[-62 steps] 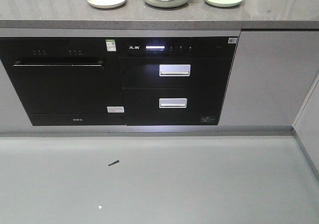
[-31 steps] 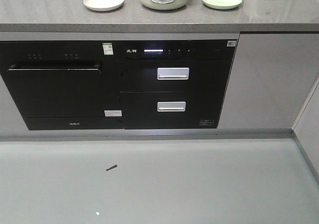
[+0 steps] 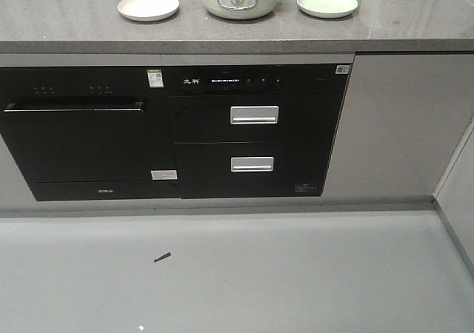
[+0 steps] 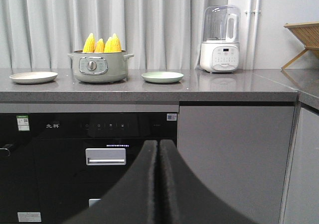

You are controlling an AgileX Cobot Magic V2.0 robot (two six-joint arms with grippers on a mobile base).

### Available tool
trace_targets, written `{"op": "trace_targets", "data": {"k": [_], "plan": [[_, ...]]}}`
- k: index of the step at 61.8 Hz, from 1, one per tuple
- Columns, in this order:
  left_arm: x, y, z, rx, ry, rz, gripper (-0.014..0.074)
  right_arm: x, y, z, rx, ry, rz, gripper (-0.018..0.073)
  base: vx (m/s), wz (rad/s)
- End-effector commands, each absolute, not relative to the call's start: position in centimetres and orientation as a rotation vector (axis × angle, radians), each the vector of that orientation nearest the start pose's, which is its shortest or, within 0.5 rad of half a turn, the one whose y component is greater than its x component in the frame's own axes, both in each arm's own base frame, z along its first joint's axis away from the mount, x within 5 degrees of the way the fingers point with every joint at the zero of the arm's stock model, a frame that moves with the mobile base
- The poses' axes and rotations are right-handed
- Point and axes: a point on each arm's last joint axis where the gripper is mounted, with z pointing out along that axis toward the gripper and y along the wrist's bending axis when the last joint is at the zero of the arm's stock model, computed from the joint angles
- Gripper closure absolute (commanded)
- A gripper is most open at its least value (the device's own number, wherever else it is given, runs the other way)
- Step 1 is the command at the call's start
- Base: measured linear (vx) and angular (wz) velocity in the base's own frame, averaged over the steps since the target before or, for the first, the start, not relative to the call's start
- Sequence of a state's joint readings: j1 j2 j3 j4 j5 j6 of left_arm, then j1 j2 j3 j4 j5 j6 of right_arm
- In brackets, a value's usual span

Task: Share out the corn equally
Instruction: 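Continue driving the base closer to the counter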

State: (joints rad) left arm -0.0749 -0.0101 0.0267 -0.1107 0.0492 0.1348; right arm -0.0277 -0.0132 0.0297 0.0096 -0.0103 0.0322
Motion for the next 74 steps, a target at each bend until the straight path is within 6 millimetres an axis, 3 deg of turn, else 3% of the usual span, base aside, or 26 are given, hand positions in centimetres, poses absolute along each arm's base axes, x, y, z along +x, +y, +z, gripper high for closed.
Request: {"op": "trace_targets", "data": {"k": [1,74], "plan": [[5.51,-0.38,20.71,0.065,1.458,-0.041,0.0603,5.55,-0.19,20.88,0.041,1.419,-0.007,0.0564,0.07,-0.02],[5.51,-0.38,20.71,0.065,1.458,-0.041,0.0603,5.55,-0.19,20.88,0.041,1.419,-0.007,0.0564,0.10,-0.02]]}}
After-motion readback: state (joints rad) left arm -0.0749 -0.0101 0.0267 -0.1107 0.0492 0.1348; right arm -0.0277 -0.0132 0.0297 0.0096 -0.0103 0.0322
